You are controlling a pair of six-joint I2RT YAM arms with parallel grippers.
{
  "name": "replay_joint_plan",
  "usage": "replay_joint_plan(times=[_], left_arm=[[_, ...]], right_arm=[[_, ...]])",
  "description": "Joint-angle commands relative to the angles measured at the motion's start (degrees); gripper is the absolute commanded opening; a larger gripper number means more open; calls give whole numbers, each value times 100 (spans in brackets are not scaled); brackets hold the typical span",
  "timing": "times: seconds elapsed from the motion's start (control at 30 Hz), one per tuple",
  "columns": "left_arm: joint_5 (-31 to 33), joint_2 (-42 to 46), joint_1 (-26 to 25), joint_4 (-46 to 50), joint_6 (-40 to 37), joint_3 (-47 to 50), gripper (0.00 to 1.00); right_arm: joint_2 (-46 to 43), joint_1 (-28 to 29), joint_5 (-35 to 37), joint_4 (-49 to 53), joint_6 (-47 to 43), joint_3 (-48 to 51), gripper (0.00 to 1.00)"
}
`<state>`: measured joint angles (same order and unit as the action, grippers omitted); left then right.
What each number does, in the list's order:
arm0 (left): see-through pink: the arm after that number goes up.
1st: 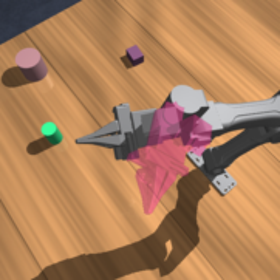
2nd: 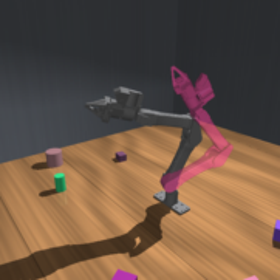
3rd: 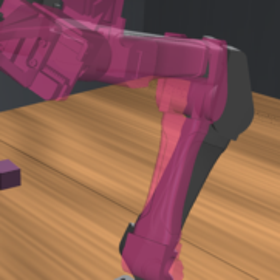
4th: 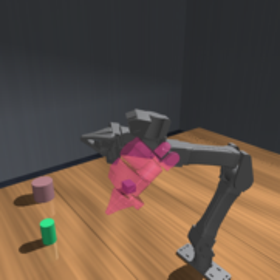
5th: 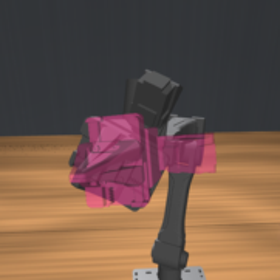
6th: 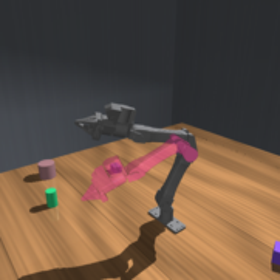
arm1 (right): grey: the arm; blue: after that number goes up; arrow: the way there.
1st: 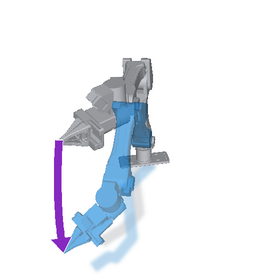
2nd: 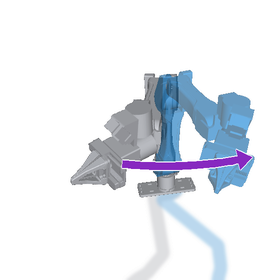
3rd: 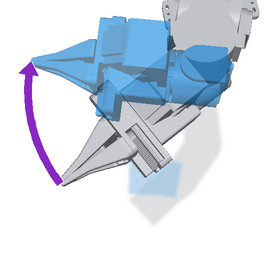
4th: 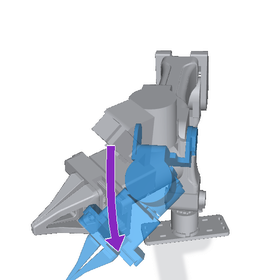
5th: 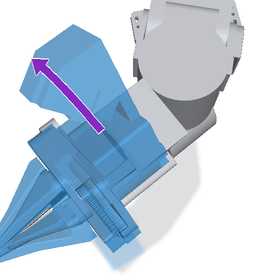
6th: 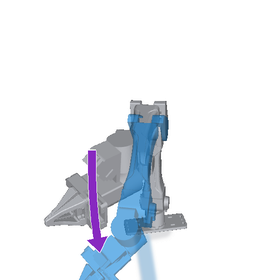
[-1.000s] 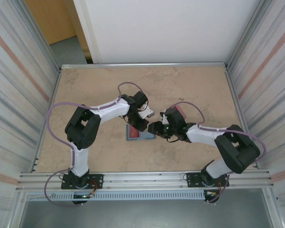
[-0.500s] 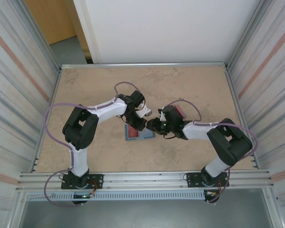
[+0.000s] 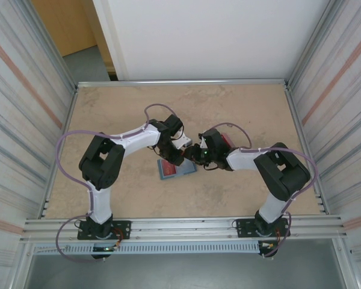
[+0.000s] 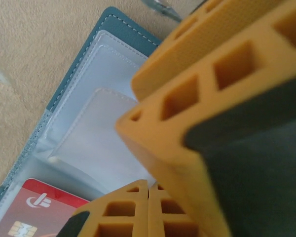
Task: Put the credit cards into the card holder
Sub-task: Flip over the card slot on the card holder.
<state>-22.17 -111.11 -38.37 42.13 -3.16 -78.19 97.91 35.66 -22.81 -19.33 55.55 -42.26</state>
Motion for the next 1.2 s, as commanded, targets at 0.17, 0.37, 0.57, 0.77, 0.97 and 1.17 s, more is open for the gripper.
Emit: replay_joint_plan(times=[0.17, 0.37, 0.57, 0.77, 0.97, 1.17], left_arm=[[-187, 208, -21, 62, 27, -1, 4], [-203, 479, -27, 134, -17, 51, 22], [-303, 1371, 7, 278, -345, 353, 41], [-196, 2218, 443, 127, -582, 814, 44], [-297, 2550, 1468, -63, -391, 962, 47], [-399, 2784, 2296, -365, -214, 1277, 52]], right_arm=[[230, 91, -141, -256, 149, -199, 9], [130, 116, -70, 118, 18, -267, 3], [118, 210, -65, 506, -141, -501, 11], [123, 457, 5, 1003, -317, -828, 22], [171, 758, 14, 1324, -413, -1170, 32], [567, 905, -133, 1355, -431, -1509, 39]])
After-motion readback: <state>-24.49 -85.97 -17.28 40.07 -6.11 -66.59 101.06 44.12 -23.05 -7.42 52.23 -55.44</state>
